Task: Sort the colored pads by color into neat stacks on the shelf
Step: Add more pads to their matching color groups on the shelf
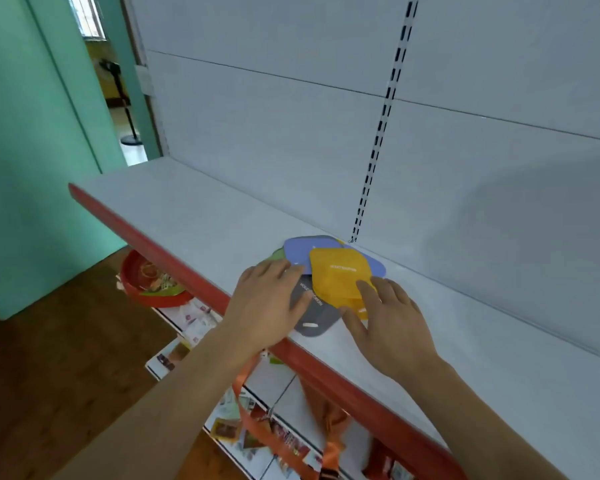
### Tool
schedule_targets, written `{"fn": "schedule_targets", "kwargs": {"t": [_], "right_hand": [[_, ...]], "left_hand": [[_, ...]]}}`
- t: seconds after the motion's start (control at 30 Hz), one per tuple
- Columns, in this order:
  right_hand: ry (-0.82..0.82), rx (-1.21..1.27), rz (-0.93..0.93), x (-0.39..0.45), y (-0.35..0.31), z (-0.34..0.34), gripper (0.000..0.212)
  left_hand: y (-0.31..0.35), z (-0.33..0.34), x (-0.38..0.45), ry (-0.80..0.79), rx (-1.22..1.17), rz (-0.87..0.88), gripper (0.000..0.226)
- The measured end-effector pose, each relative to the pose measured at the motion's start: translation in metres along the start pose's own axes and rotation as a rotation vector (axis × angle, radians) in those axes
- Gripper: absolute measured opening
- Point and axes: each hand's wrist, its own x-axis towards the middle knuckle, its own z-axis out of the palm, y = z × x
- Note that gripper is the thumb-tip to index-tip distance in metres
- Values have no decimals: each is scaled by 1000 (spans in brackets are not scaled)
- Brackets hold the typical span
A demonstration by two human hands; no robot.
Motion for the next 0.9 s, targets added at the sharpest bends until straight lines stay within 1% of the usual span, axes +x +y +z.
{"fn": "schedule_targets", "kwargs": {"t": [0.1, 0.2, 0.3, 0.37, 0.47, 0.5, 0.6, 0.67, 0.7, 0.8, 0.9], "right_hand": [[-1, -11, 130, 15, -19, 5, 71], [-3, -16, 265, 25, -29, 6, 71], [-4, -12, 374, 35, -32, 9, 71], [-20, -5, 438, 45, -33, 10, 70], [-65, 4, 498, 59, -33, 13, 73], [-86, 16, 509, 63, -32, 13, 71], [-130, 99, 542, 75, -27, 10, 64], [-151, 204, 579, 81, -25, 6, 65], [-160, 255, 606, 84, -23, 5, 68], [-197, 379, 718, 94, -15, 5, 84], [-239, 458, 797, 101, -10, 4, 89]], "left_hand": [[-30, 9, 35, -36, -33, 95, 60], [-43, 18, 67, -99, -41, 152, 58], [-50, 33, 91, -125, -40, 204, 36], [-54, 39, 107, -119, -65, 229, 34], [-54, 41, 130, -178, -98, 231, 28], [-54, 41, 135, -209, -103, 221, 29], [-60, 41, 148, -338, -97, 161, 55], [-67, 42, 155, -389, -100, 148, 68], [-70, 42, 158, -393, -93, 156, 71], [-72, 42, 167, -392, -78, 195, 69], [-69, 36, 176, -410, -169, 186, 65]]}}
